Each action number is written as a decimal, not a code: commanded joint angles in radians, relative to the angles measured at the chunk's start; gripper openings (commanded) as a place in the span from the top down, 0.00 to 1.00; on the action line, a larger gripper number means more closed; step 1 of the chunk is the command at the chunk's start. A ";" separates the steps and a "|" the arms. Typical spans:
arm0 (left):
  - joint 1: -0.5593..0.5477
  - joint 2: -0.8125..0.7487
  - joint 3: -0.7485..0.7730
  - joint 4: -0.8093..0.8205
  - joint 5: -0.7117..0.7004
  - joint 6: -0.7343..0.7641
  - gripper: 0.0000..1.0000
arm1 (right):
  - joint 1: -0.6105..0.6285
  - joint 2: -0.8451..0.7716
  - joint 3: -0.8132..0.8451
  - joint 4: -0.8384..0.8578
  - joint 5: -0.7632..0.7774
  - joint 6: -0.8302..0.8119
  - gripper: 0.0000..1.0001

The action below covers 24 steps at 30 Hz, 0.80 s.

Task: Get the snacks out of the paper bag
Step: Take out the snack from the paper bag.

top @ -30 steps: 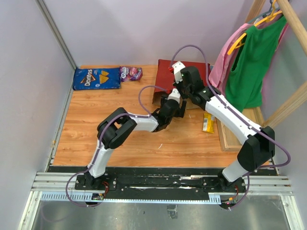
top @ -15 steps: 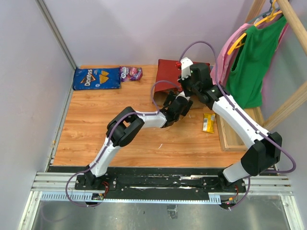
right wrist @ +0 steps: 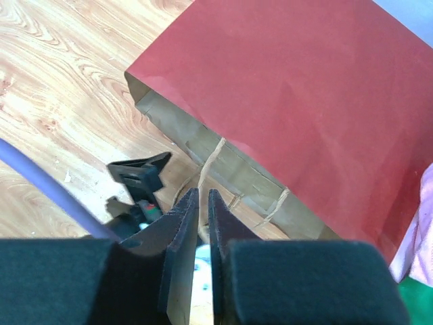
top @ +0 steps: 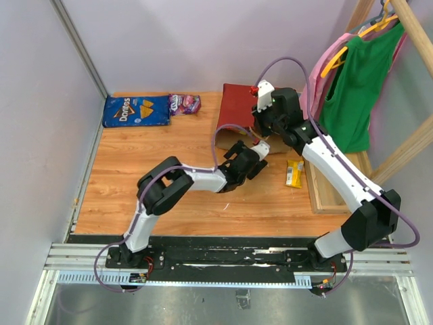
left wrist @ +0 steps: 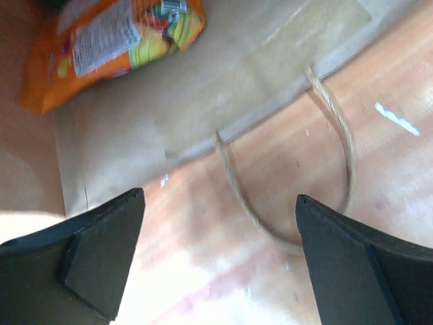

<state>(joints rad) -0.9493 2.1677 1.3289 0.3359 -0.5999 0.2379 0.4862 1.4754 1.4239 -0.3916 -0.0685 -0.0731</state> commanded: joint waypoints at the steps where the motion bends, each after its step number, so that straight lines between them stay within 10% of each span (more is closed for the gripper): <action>1: -0.005 -0.230 -0.173 0.150 0.127 -0.305 0.02 | -0.009 -0.043 0.006 0.020 -0.030 0.026 0.87; 8: -0.001 -0.305 -0.508 0.880 0.301 -0.728 0.13 | -0.009 -0.061 0.006 0.019 -0.046 0.042 0.86; 16: 0.063 0.037 -0.429 1.340 0.499 -1.300 0.31 | -0.009 -0.090 0.022 -0.014 -0.020 0.027 0.86; 24: 0.042 0.142 -0.309 1.399 0.384 -1.411 0.27 | -0.010 -0.094 0.035 -0.026 -0.024 0.027 0.86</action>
<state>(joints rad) -0.8944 2.3173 0.9565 1.5135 -0.1452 -1.0702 0.4862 1.4010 1.4242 -0.3958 -0.0994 -0.0479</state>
